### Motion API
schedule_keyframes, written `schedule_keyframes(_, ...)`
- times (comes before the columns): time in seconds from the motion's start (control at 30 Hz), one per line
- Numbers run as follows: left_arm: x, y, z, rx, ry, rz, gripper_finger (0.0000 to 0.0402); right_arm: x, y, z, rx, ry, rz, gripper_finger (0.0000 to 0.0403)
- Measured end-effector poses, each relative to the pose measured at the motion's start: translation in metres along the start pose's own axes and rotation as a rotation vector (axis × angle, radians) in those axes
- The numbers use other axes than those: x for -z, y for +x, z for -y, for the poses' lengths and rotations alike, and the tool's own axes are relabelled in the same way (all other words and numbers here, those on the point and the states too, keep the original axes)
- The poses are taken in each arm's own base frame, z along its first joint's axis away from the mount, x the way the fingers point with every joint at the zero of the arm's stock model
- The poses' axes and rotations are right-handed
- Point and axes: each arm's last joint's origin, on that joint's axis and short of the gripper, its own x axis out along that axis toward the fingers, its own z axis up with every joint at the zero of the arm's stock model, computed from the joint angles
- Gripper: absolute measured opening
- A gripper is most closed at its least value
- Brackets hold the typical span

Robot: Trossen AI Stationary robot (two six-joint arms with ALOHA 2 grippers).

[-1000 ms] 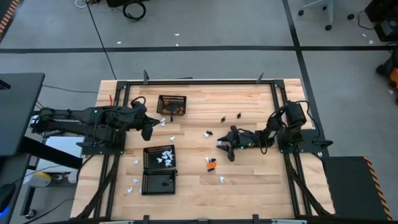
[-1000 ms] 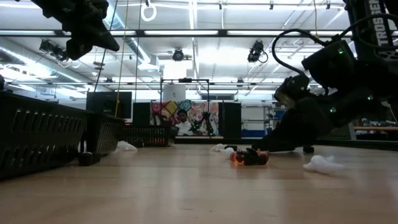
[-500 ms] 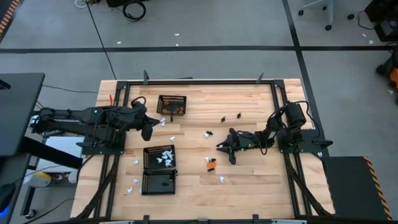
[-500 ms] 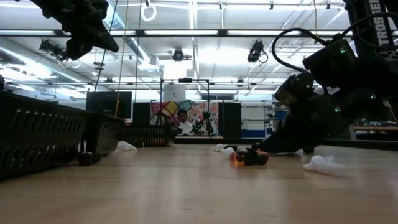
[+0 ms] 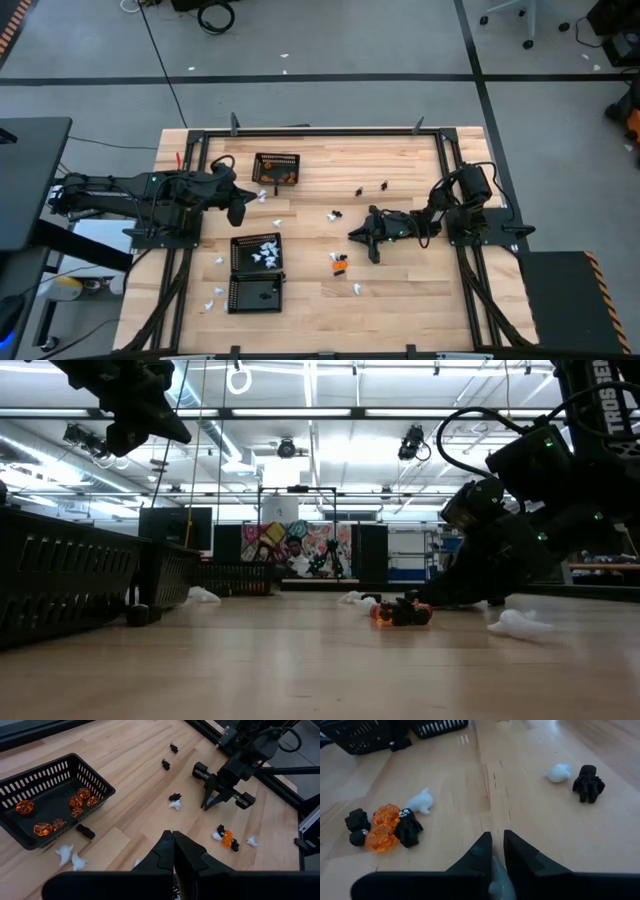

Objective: Sort Halloween decoration
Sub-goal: Put the white toy into the middle black bin

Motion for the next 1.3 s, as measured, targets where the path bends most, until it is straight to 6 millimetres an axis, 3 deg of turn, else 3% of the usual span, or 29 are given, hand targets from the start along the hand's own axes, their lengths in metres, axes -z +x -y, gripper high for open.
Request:
schedule_keyframes(0.47,0.000,0.000,0.000,0.000,-0.003,0.000,0.0009,-0.010,0.002,0.003,-0.034,0.043,0.080,0.0046)
schedule_keyframes(0.83,-0.001,0.000,0.000,0.004,-0.006,0.006,0.0009,-0.030,0.014,0.003,-0.094,0.056,0.172,0.0046)
schedule_keyframes(1.1,-0.001,0.000,0.000,0.003,-0.002,0.005,0.0009,-0.070,0.055,-0.017,-0.245,-0.028,0.165,0.0046)
schedule_keyframes(1.3,0.000,0.000,0.000,0.004,-0.002,0.005,0.0009,-0.114,0.088,-0.035,-0.265,-0.185,0.128,0.0047)
